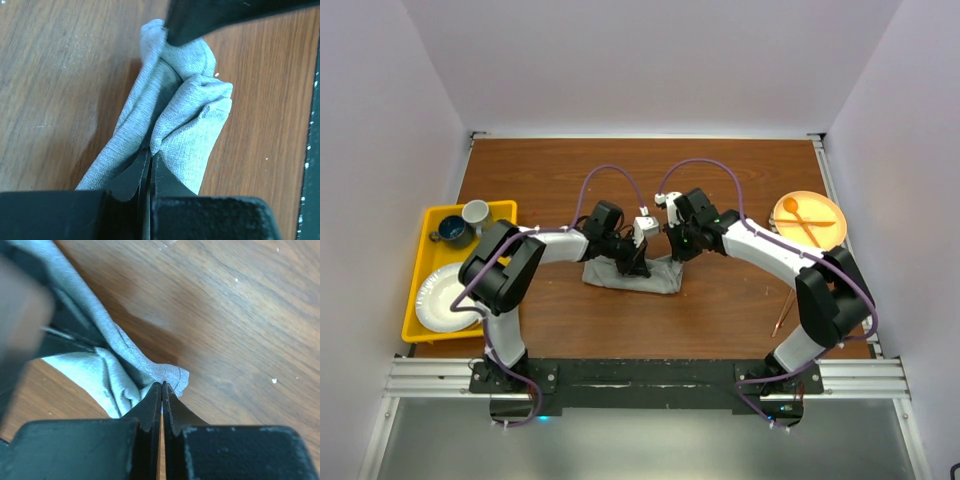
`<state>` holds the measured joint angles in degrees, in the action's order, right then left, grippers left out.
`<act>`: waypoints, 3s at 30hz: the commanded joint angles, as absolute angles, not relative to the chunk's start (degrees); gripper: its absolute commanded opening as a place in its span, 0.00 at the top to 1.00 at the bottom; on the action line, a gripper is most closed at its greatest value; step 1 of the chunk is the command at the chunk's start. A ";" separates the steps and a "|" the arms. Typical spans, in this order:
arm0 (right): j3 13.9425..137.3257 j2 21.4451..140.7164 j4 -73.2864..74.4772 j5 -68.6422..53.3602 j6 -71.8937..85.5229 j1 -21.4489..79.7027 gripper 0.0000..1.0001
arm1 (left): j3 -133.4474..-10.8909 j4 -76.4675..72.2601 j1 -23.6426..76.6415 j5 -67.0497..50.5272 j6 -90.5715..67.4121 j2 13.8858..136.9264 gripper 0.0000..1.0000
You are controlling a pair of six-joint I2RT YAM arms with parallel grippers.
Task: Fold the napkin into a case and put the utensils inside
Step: Pick up the top corner of the smaller rectangle folded napkin.
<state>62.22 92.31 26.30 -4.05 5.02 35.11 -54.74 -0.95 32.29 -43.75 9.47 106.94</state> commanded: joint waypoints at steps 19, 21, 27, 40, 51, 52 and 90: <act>62.05 93.25 23.03 -7.47 0.88 35.42 1.00 | -59.77 8.80 30.23 -47.19 -3.16 113.56 1.00; 61.96 93.34 22.59 -7.56 0.88 35.42 1.00 | -59.41 7.65 30.23 -48.86 -4.39 112.06 1.00; 62.23 93.78 21.71 -7.56 0.70 35.42 1.00 | -60.55 5.10 30.23 -50.88 -10.72 112.06 1.00; 62.58 94.30 22.06 -8.26 -1.93 35.42 1.00 | -60.90 0.88 29.44 -55.10 -16.78 111.10 1.00; 62.93 95.10 22.32 -8.09 -2.29 35.51 1.00 | -61.17 -2.20 28.30 -56.25 -18.90 110.92 1.00; 63.02 95.27 22.41 -8.17 -2.29 35.51 1.00 | -61.08 -2.28 28.21 -56.34 -18.90 110.74 1.00; 68.47 91.94 26.11 -17.49 -1.40 35.42 0.43 | -63.28 8.00 24.52 -47.99 -17.67 123.13 1.00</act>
<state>66.13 94.32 25.93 -14.15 -0.62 35.24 -63.77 4.45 25.52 -58.39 -20.51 119.83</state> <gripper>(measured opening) 0.557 0.023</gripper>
